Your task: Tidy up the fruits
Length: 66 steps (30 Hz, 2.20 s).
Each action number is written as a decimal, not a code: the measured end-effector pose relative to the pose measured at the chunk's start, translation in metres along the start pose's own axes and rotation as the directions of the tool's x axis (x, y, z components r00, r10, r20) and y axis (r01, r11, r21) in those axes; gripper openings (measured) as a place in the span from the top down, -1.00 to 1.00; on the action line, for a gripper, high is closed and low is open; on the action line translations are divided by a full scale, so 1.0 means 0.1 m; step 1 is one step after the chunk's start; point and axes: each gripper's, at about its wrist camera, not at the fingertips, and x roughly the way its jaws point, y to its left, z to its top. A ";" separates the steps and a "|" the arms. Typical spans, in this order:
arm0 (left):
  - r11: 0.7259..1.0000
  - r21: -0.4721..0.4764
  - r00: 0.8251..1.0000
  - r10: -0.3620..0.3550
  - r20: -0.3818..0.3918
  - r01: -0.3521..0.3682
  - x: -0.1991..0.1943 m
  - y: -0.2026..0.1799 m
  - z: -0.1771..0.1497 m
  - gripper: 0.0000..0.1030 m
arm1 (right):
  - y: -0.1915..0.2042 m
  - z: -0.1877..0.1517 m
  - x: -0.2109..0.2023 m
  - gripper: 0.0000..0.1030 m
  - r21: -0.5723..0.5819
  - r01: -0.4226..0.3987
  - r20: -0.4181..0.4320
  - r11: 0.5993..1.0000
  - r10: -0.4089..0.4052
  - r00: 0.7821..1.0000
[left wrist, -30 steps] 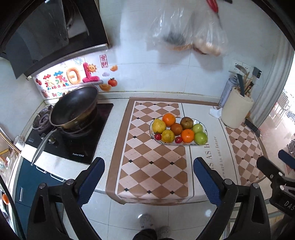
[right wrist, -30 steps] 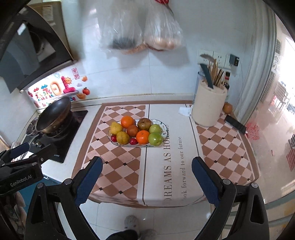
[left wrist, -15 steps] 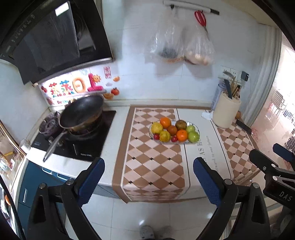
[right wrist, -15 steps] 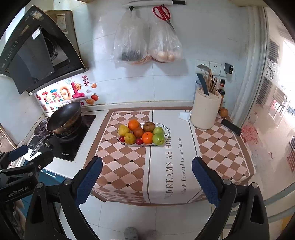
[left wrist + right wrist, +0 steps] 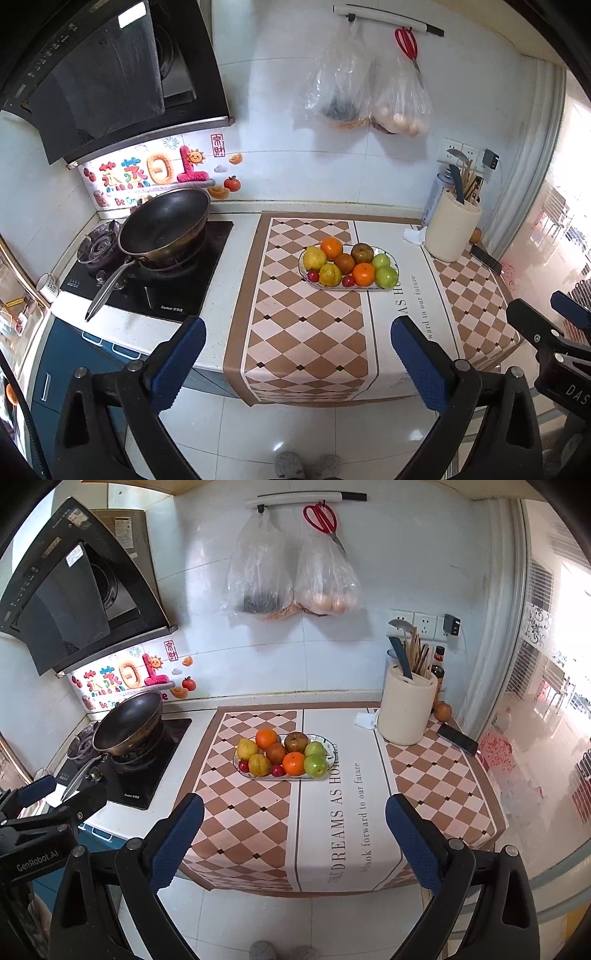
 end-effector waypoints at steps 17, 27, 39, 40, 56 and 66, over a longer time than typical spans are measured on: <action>0.998 0.011 0.997 0.062 -0.053 -0.062 0.80 -0.11 0.40 -0.99 | -0.14 0.44 1.02 -0.96 0.008 0.052 -0.058 0.999 -0.052 0.997; 0.998 0.017 0.992 0.054 -0.116 -0.053 1.19 -0.21 0.49 -0.99 | -0.18 0.48 1.50 -0.96 0.017 0.074 -0.127 0.997 -0.071 0.989; 0.999 0.012 0.988 0.047 -0.146 -0.046 1.35 -0.19 0.48 -0.99 | -0.20 0.45 1.64 -0.96 0.021 0.084 -0.149 0.996 -0.080 0.986; 0.999 0.013 0.988 0.046 -0.146 -0.045 1.35 -0.19 0.48 -0.99 | -0.20 0.45 1.63 -0.96 0.023 0.081 -0.148 0.996 -0.077 0.986; 0.999 0.013 0.989 0.048 -0.141 -0.046 1.33 -0.19 0.48 -0.99 | -0.18 0.44 1.63 -0.96 0.023 0.085 -0.150 0.996 -0.081 0.985; 0.999 0.019 0.990 0.037 -0.137 -0.035 1.29 -0.18 0.47 -0.99 | -0.19 0.45 1.63 -0.96 0.020 0.084 -0.151 0.996 -0.080 0.985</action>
